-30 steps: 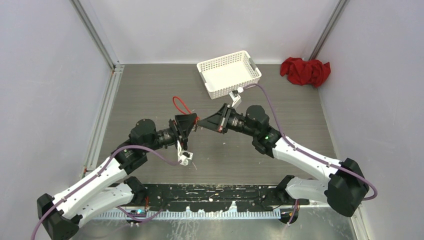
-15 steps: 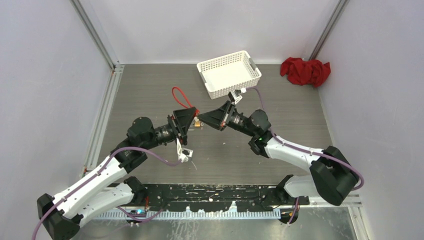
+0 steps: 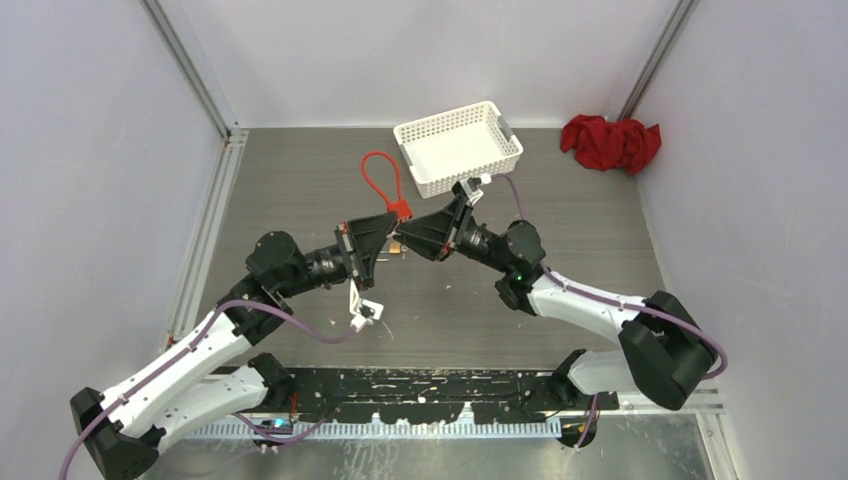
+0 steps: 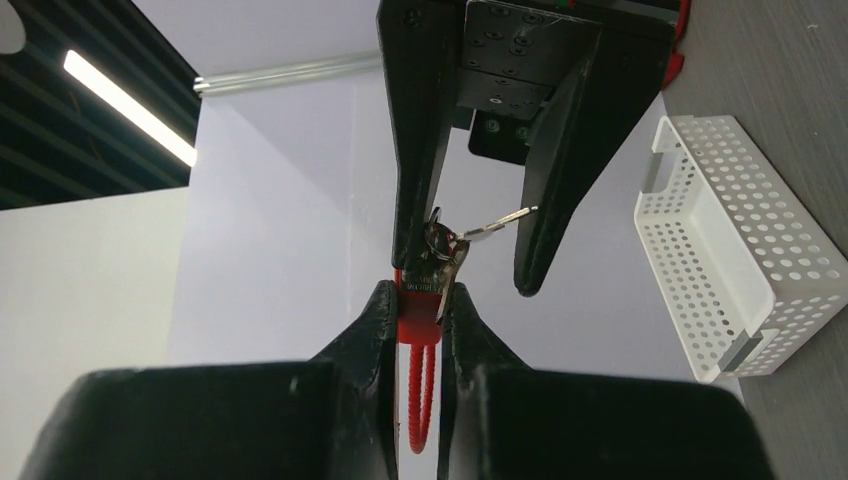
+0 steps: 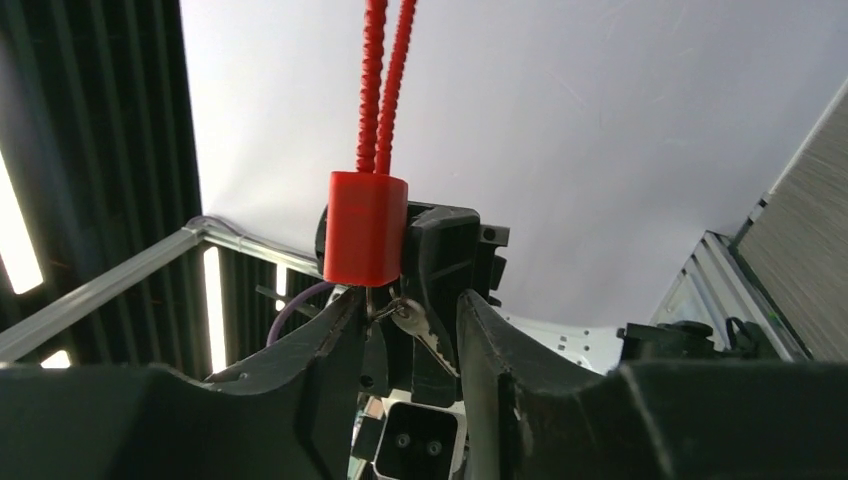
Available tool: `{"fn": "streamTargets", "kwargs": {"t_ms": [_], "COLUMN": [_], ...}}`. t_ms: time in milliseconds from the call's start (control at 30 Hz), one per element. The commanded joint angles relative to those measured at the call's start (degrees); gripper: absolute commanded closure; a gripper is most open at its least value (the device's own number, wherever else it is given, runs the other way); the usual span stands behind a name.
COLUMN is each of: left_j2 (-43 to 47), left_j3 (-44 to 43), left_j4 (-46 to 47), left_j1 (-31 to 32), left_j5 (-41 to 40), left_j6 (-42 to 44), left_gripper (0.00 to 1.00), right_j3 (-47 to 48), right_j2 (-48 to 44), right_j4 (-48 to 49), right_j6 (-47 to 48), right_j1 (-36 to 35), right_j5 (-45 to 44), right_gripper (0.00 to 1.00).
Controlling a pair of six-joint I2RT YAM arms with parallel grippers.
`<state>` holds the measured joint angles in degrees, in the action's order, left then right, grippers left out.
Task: Unlock with the key
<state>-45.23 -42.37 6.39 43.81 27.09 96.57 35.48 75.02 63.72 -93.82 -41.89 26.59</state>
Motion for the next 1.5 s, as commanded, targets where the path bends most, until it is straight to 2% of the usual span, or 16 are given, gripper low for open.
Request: {"fn": "streamTargets", "kwargs": {"t_ms": [0,167,333,567,733,900,1200,1333,1467], "left_j2": [1.7,2.4,1.9,1.6,2.0,1.9,1.7,1.6,1.6], "left_j3": [-2.6,-2.0,-1.9,-1.8,-1.3,-1.3,-0.8,-0.5,-0.4], "left_j4": [7.3,6.2,6.3,6.3,5.2,5.0,4.9,4.9,4.6], "left_j1": [0.5,0.5,0.5,0.5,0.5,0.6,0.5,0.5,0.6], "left_j5": [2.8,2.1,2.0,2.5,3.3,3.0,2.5,2.8,2.6], "left_j6": [1.6,1.5,1.6,2.3,3.6,4.0,4.2,4.6,4.9], "left_gripper": [1.00,1.00,1.00,1.00,1.00,1.00,1.00,1.00,1.00], "right_j3": [2.5,0.0,2.9,11.7,16.6,18.5,18.7,19.0,19.7], "right_j2": [-4.2,-11.2,-15.7,-14.7,-12.5,-10.4,-9.0,-7.8,-7.2], "right_j4": [-10.0,-15.8,-23.8,-34.8,-38.4,-38.5,-36.4,-35.0,-34.9], "right_j6": [7.0,11.3,16.7,24.8,28.1,27.6,25.4,24.6,24.4], "right_j1": [0.6,3.4,5.1,5.2,5.2,5.2,4.6,3.6,3.0], "right_j5": [4.4,5.6,5.3,5.6,6.0,6.7,6.4,5.9,5.8], "right_gripper": [0.53,0.40,0.34,0.34,0.35,0.41,0.60,0.65,0.76]}}
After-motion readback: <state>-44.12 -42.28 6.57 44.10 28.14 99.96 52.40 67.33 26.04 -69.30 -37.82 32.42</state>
